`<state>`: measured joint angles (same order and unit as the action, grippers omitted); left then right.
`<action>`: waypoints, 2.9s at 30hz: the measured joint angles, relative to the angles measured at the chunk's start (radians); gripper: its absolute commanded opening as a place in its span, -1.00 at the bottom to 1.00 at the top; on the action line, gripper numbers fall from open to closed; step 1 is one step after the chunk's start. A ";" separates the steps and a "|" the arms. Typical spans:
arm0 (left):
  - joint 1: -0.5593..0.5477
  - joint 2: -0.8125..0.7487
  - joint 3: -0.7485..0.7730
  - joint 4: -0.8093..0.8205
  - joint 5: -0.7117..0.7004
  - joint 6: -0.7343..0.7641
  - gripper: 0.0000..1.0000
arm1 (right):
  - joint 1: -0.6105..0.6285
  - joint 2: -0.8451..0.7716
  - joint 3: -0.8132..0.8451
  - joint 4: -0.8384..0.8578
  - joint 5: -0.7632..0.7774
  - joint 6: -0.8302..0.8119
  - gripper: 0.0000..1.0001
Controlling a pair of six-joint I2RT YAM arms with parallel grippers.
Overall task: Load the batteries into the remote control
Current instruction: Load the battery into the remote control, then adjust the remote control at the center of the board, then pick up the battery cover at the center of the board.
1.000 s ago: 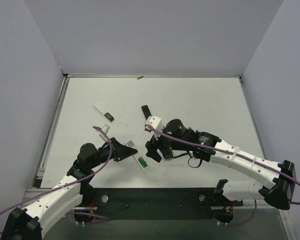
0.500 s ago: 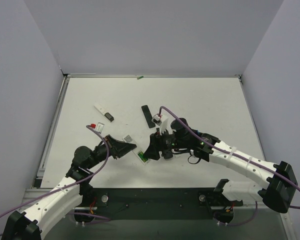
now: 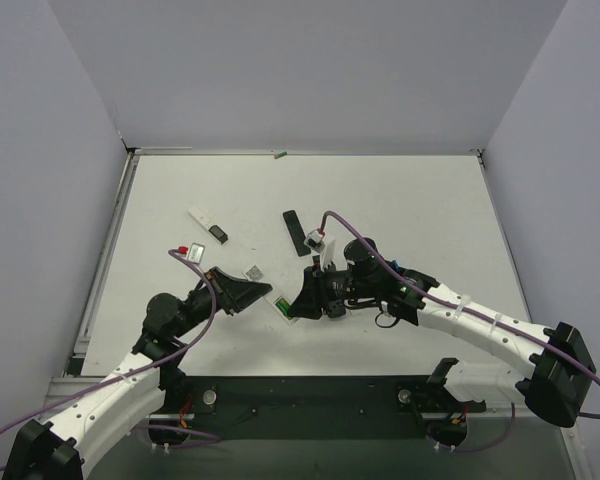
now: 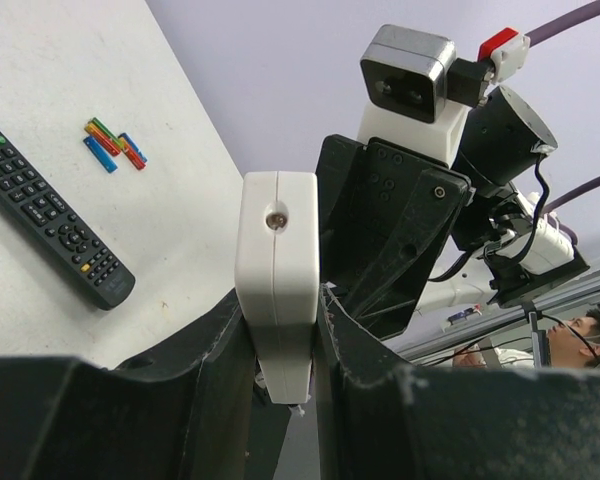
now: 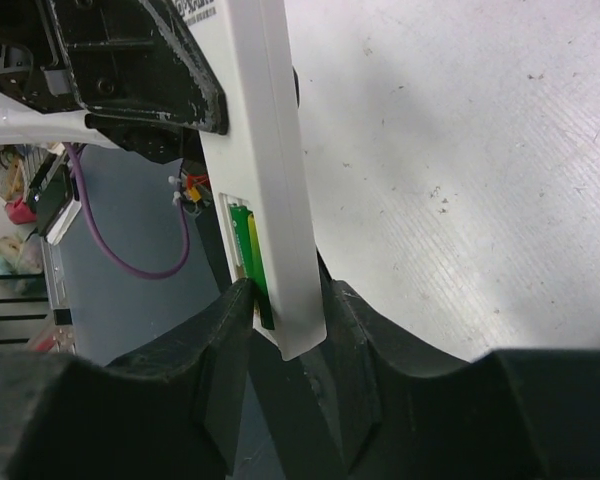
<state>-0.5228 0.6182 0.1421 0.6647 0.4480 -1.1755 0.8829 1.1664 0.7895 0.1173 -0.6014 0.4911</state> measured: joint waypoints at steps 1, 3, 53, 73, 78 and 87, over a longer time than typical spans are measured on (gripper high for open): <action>0.000 0.003 0.000 0.005 -0.002 -0.002 -1.00 | 0.000 0.000 -0.002 0.002 -0.003 0.000 -0.52; 0.000 0.011 0.000 0.011 -0.005 -0.006 -1.00 | 0.000 -0.001 -0.007 0.008 -0.010 0.001 -0.63; 0.007 -0.063 0.046 -0.595 -0.217 0.262 -1.00 | -0.257 0.441 0.150 -0.424 0.632 -0.204 0.17; 0.008 -0.080 0.046 -0.594 -0.204 0.250 -1.00 | -0.165 0.362 0.140 -0.426 0.623 -0.194 0.15; 0.008 -0.069 0.046 -0.590 -0.197 0.240 -1.00 | -0.197 0.230 0.126 -0.446 0.621 -0.186 0.06; 0.008 -0.061 0.045 -0.562 -0.182 0.210 -1.00 | -0.240 0.277 0.098 -0.485 0.610 -0.179 -0.27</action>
<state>-0.5152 0.5568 0.1875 0.1032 0.2665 -0.9653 0.6426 1.4437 0.8875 -0.3676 0.0090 0.3126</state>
